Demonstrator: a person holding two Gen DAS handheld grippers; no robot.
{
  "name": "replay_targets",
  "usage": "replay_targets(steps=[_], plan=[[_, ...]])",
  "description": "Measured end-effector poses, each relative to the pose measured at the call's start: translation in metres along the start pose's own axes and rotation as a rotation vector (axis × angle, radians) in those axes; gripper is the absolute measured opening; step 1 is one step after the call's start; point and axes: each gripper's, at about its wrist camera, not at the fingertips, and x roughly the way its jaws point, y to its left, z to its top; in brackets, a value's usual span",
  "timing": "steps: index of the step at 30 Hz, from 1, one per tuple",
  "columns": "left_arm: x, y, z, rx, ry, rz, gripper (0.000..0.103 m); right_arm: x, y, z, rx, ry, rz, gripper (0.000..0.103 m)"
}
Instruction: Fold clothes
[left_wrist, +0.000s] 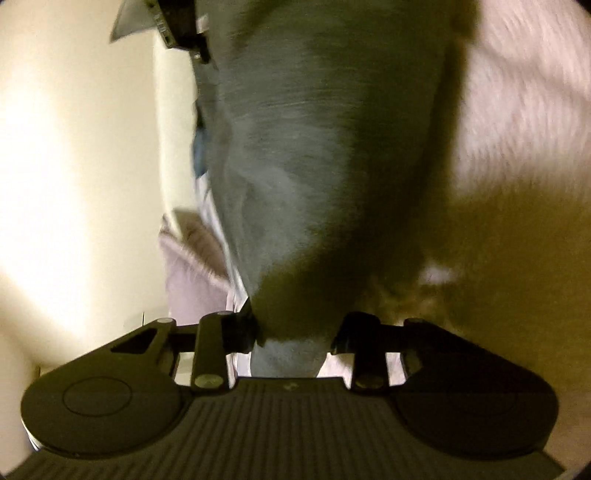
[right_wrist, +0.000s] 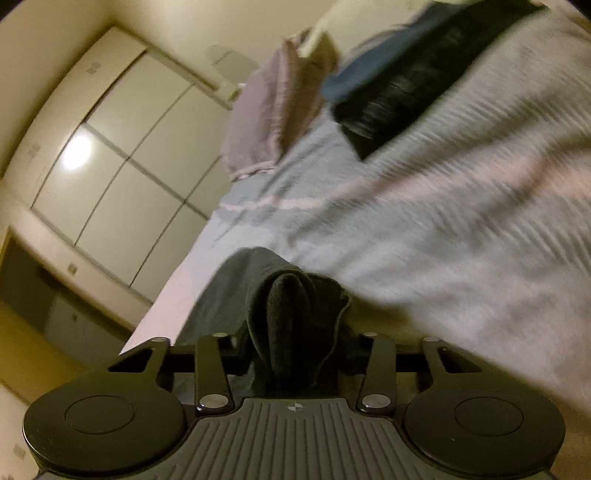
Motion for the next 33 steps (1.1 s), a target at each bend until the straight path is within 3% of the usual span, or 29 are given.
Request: replay_targets(steps=[4,7,10,13,15,16,17,19,22,26,29,31,33], plan=[[-0.037,0.013,-0.012,-0.049,0.109,0.028,0.028,0.017,0.041,0.013,-0.059,0.035,0.115,0.033],[-0.087,0.025,-0.029,-0.086,0.255,0.064,0.028,0.048,0.091,0.014,-0.137,0.104,0.257,0.032],[-0.142,0.032,-0.038,-0.130,0.441,0.083,0.028,0.093,0.151,0.002,-0.205,0.210,0.430,0.032],[-0.181,0.029,-0.031,-0.218,0.609,0.008,0.029,0.148,0.207,-0.026,-0.233,0.365,0.568,0.035],[-0.194,0.014,-0.024,-0.294,0.671,-0.079,0.033,0.185,0.229,-0.056,-0.244,0.504,0.551,0.041],[-0.199,0.005,-0.020,-0.333,0.694,-0.128,0.034,0.197,0.236,-0.073,-0.257,0.555,0.504,0.051],[-0.203,-0.006,-0.018,-0.365,0.713,-0.179,0.035,0.202,0.238,-0.089,-0.277,0.589,0.435,0.052],[-0.208,-0.027,-0.014,-0.406,0.730,-0.252,0.036,0.185,0.234,-0.110,-0.306,0.587,0.392,0.052],[-0.219,-0.031,-0.005,-0.441,0.719,-0.195,0.033,0.138,0.226,-0.126,-0.360,0.566,0.379,0.052],[-0.233,-0.035,0.007,-0.487,0.703,-0.119,0.036,0.045,0.224,-0.135,-0.545,0.430,0.375,0.053],[-0.247,-0.040,0.015,-0.522,0.686,-0.065,0.038,-0.021,0.216,-0.166,-0.676,0.376,0.397,0.057],[-0.258,-0.038,0.023,-0.543,0.648,-0.037,0.043,-0.052,0.208,-0.191,-0.734,0.361,0.411,0.061],[-0.265,-0.034,0.035,-0.546,0.603,-0.002,0.056,-0.070,0.197,-0.212,-0.753,0.366,0.407,0.062]])
